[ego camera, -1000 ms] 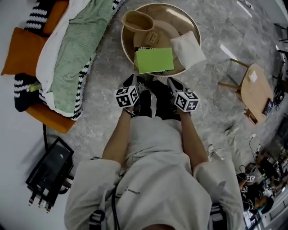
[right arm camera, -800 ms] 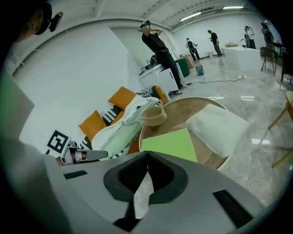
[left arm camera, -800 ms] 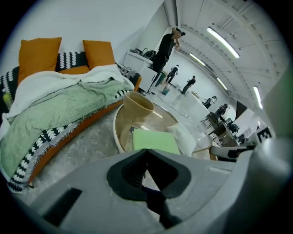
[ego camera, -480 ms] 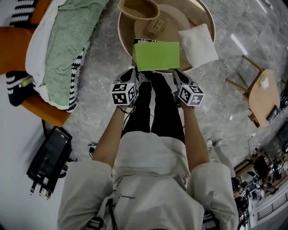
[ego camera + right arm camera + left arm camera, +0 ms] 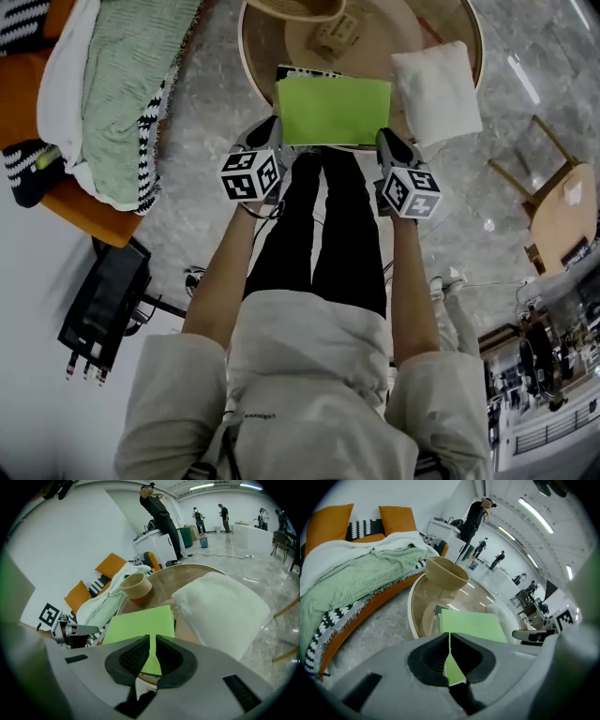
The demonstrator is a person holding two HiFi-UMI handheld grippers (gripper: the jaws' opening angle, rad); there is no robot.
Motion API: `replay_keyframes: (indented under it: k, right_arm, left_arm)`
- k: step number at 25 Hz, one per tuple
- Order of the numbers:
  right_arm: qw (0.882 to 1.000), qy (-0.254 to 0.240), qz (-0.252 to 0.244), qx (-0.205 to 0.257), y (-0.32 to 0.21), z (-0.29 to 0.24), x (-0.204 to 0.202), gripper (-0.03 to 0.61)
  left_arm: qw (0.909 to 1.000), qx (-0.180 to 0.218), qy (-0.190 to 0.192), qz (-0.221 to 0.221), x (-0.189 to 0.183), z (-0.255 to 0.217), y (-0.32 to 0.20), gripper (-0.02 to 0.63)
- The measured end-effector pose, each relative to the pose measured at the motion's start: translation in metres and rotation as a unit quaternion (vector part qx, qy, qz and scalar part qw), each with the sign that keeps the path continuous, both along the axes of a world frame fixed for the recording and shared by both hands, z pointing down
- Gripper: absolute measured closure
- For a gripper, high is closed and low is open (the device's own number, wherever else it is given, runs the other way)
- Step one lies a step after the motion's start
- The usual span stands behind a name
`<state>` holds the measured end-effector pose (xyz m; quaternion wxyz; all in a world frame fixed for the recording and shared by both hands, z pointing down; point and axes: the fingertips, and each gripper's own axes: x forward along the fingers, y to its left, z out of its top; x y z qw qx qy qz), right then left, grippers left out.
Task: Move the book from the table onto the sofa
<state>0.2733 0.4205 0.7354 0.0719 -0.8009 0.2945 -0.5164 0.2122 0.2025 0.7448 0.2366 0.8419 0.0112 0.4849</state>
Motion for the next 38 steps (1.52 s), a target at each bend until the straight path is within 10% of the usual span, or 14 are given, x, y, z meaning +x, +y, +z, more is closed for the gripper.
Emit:
replay_keyframes:
  k: [14, 38]
  right_arm:
    - [0.999, -0.049, -0.018, 0.015, 0.002, 0.033, 0.032, 0.333]
    - [0.995, -0.049, -0.067, -0.046, -0.019, 0.041, 0.013, 0.327]
  left_arm:
    - [0.9989, -0.007, -0.043, -0.017, 0.014, 0.038, 0.011, 0.348]
    - [0.9945, -0.058, -0.052, -0.070, 0.011, 0.039, 0.025, 0.383]
